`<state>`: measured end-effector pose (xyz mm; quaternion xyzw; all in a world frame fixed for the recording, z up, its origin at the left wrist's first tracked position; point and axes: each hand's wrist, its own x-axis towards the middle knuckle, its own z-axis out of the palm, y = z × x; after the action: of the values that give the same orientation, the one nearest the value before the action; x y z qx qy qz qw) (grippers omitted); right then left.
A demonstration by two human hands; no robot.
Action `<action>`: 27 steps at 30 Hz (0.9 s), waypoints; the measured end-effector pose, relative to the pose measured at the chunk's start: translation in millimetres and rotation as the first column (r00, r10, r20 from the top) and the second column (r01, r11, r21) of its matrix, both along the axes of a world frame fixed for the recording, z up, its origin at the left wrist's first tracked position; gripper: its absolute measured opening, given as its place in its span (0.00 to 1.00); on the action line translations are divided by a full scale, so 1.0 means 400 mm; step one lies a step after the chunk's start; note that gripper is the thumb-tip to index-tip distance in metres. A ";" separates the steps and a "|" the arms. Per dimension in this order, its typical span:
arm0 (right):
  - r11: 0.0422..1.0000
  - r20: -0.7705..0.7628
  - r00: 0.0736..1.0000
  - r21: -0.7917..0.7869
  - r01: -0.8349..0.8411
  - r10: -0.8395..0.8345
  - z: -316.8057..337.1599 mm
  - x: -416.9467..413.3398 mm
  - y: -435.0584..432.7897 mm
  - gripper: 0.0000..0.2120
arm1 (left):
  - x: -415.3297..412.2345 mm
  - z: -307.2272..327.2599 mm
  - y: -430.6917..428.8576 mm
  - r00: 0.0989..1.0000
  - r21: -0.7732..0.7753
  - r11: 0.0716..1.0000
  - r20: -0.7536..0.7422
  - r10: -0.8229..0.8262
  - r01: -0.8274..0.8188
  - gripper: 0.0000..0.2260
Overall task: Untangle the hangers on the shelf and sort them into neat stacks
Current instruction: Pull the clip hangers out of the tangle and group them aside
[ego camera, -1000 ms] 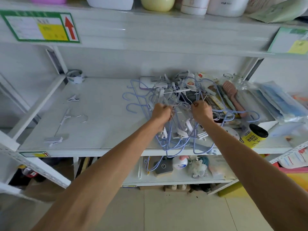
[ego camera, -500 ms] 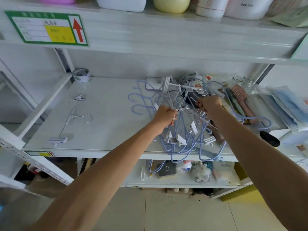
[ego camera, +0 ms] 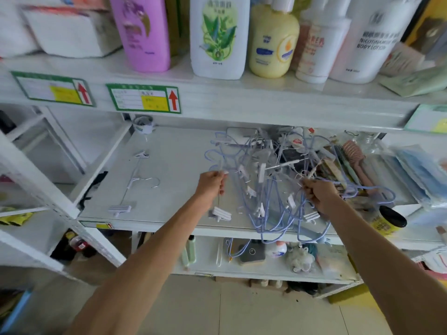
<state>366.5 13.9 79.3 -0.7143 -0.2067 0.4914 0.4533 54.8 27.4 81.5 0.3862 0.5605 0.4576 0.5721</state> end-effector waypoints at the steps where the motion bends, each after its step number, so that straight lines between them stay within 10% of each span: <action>1: 0.999 0.032 0.999 -0.006 0.034 -0.034 -0.007 -0.003 -0.003 0.10 | -0.041 -0.004 -0.003 1.000 -0.031 0.999 -0.003 0.008 -0.008 0.11; 10: 0.970 0.248 0.949 -0.094 0.222 -0.193 0.047 -0.149 -0.026 0.03 | -0.413 0.024 0.009 0.994 -0.167 0.980 -0.048 0.100 -0.107 0.10; 15: 0.885 0.355 0.841 -0.071 0.460 -0.408 -0.078 -0.143 0.002 0.43 | -0.522 0.074 0.021 0.988 -0.190 0.974 0.066 0.139 -0.125 0.08; 19: 0.950 0.531 0.794 0.084 0.300 -0.297 0.073 -0.386 -0.146 0.17 | -0.569 0.065 -0.016 0.977 -0.181 0.980 0.175 0.119 -0.087 0.07; 27: 1.000 0.631 0.775 0.007 -0.006 0.000 0.114 -0.440 -0.113 0.16 | -0.519 0.034 -0.006 0.974 -0.146 0.985 0.196 0.116 -0.088 0.07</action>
<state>190.4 -31.2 124.8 -0.8354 -0.3499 0.2234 0.3603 -152.7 25.0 95.0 0.2677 0.5480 0.4843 0.6273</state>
